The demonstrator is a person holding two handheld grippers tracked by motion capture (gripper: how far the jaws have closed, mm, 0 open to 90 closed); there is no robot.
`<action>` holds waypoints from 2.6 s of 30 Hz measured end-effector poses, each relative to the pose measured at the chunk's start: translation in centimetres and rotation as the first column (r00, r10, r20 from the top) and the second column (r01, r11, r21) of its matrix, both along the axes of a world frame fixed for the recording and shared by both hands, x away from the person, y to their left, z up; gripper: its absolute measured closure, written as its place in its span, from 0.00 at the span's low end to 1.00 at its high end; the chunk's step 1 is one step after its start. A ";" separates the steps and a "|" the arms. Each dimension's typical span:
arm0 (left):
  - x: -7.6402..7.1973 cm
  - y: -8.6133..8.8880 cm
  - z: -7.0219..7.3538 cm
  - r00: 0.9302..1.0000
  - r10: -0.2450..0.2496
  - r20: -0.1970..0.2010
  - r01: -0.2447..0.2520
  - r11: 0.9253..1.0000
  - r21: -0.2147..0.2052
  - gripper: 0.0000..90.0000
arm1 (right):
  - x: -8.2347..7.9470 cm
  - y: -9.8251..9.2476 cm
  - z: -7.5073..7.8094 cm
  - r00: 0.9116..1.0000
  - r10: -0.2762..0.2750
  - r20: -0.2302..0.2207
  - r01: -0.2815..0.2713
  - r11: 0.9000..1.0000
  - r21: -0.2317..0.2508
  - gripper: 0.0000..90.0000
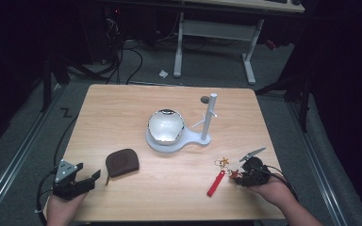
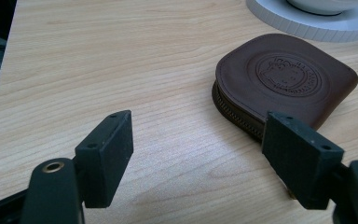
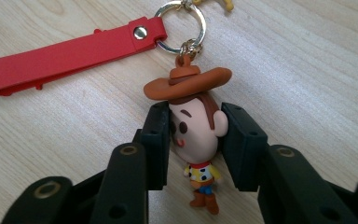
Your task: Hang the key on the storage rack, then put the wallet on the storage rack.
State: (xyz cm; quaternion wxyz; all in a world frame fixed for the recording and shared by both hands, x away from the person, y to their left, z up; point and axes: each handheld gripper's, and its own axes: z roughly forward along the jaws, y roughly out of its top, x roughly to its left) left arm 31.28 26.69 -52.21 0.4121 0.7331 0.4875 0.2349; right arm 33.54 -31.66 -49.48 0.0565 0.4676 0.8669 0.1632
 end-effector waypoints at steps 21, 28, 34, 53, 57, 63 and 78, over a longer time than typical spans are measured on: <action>0.3 0.0 -0.3 1.000 -0.007 -0.002 0.007 1.000 -0.015 0.28 | -0.3 0.8 4.7 0.999 0.036 -0.019 -0.037 0.999 -0.038 0.74; 0.8 0.2 -0.4 1.000 -0.010 -0.006 0.010 1.000 -0.023 0.27 | -0.1 0.9 7.3 1.000 0.026 -0.008 -0.026 0.999 -0.046 0.74; 0.7 0.1 -0.3 1.000 -0.009 0.000 0.009 1.000 -0.028 0.27 | -0.1 1.0 9.1 1.000 0.028 0.008 -0.027 0.998 -0.058 0.74; 0.8 -0.3 -0.1 1.000 -0.029 0.010 0.029 0.999 -0.028 0.27 | 0.2 1.4 13.9 0.998 0.046 0.045 -0.041 0.993 -0.109 0.74; 0.6 -0.4 -0.1 0.999 -0.036 0.011 0.036 0.999 -0.021 0.26 | 0.3 1.6 14.8 0.997 0.046 0.056 -0.040 0.994 -0.107 0.74; 0.5 -0.3 0.0 0.999 -0.029 0.014 0.029 0.999 -0.033 0.26 | 0.5 2.1 16.0 0.997 0.052 0.062 -0.046 0.995 -0.090 0.74; 0.5 -0.4 0.1 1.000 -0.019 0.019 0.019 0.999 -0.031 0.23 | 1.0 3.0 17.0 0.995 0.049 0.083 -0.043 0.997 -0.066 0.74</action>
